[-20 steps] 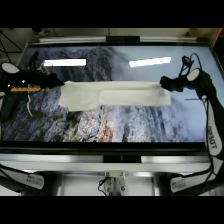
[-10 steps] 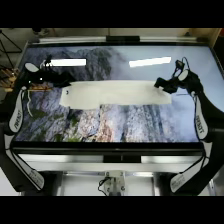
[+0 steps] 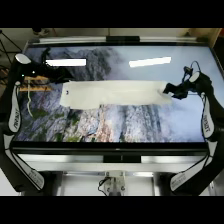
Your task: Fold the shirts.
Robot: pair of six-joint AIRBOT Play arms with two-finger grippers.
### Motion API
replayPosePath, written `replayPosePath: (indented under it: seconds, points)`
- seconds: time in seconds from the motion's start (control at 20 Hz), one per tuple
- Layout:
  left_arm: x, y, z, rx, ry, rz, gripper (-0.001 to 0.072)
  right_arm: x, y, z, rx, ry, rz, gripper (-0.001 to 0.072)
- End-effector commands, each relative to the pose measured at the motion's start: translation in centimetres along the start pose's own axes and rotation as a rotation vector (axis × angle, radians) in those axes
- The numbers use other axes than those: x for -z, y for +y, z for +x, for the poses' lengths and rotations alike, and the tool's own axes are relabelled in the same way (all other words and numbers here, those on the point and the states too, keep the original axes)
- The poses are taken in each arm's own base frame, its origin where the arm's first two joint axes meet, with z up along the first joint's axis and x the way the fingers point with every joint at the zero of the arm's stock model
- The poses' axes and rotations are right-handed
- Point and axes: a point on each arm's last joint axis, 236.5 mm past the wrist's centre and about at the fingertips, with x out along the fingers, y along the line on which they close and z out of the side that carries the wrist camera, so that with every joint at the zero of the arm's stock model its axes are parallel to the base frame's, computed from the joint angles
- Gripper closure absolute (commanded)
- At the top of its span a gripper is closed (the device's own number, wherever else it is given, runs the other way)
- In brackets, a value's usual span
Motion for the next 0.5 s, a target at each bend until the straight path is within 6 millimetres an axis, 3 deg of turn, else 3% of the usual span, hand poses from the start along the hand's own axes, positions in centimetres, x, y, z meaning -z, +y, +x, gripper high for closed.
replayPosePath:
  seconds: [0.0,0.1,0.45]
  points:
    - [1.5,-1.4,-0.5,0.023,0.069,0.022,0.0185,0.9,0.5,0.8,-0.078,0.045,0.073,0.0017]
    - [1.6,-1.9,-0.2,0.032,0.072,0.026,0.0185,1.1,1.8,1.5,-0.131,0.055,0.095,0.0017]
    - [1.6,-5.0,0.6,0.121,0.072,0.033,0.0185,2.9,9.7,3.1,-0.367,0.118,0.069,0.0021]
